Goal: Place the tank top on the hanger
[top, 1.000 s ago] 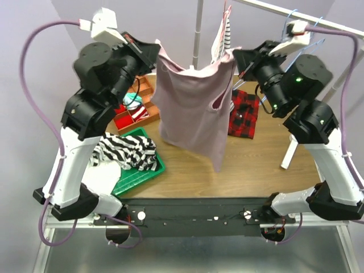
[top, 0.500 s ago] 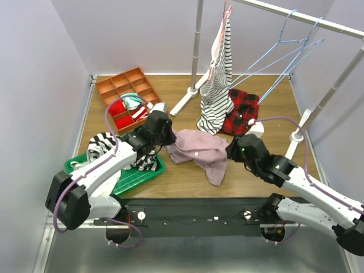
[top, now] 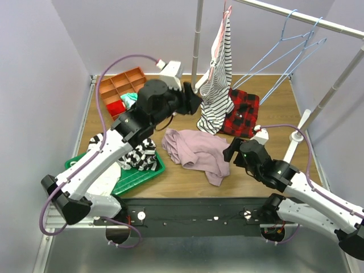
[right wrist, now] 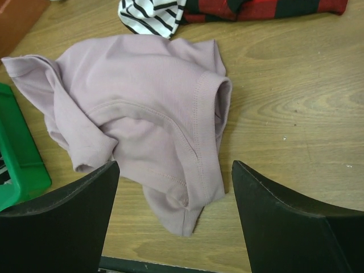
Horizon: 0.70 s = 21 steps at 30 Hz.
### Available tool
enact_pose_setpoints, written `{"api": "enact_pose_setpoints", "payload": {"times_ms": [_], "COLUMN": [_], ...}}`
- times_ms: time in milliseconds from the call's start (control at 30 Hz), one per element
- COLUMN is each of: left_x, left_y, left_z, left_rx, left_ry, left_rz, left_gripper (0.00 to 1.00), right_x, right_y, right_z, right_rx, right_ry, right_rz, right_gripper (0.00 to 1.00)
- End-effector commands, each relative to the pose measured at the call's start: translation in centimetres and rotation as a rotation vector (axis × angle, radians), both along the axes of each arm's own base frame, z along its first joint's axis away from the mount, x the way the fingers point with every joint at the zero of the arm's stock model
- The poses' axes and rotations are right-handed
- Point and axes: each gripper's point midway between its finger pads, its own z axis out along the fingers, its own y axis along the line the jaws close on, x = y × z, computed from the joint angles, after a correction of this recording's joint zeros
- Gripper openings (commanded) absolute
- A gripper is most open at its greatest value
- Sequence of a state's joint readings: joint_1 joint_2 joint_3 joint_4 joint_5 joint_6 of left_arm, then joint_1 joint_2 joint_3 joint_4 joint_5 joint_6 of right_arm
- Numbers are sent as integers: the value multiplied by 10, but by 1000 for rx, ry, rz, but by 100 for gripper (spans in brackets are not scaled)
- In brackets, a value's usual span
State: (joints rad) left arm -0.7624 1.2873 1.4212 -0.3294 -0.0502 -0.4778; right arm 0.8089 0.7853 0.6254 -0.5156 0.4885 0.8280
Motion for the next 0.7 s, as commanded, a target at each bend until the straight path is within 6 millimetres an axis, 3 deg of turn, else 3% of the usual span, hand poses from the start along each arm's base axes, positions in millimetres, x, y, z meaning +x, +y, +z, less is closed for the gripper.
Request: {"api": "enact_pose_setpoints", "payload": {"times_ms": [0, 167, 467, 667], "left_x": [19, 45, 76, 84], "left_y": [-36, -72, -128, -160], "left_z": [38, 73, 82, 82], "left_rx": [125, 170, 184, 141], "left_ry": [-207, -391, -505, -518], "left_rz": [-100, -146, -241, -294], "left_gripper": [57, 56, 56, 56], "right_x": [4, 3, -2, -3], "right_y": [-3, -2, 4, 3], "right_z": [-11, -12, -23, -28], "right_rx": [-11, -13, 14, 11], "right_ry": [5, -3, 14, 15], "right_rz": [-45, -27, 15, 12], "right_gripper": [88, 88, 88, 88]}}
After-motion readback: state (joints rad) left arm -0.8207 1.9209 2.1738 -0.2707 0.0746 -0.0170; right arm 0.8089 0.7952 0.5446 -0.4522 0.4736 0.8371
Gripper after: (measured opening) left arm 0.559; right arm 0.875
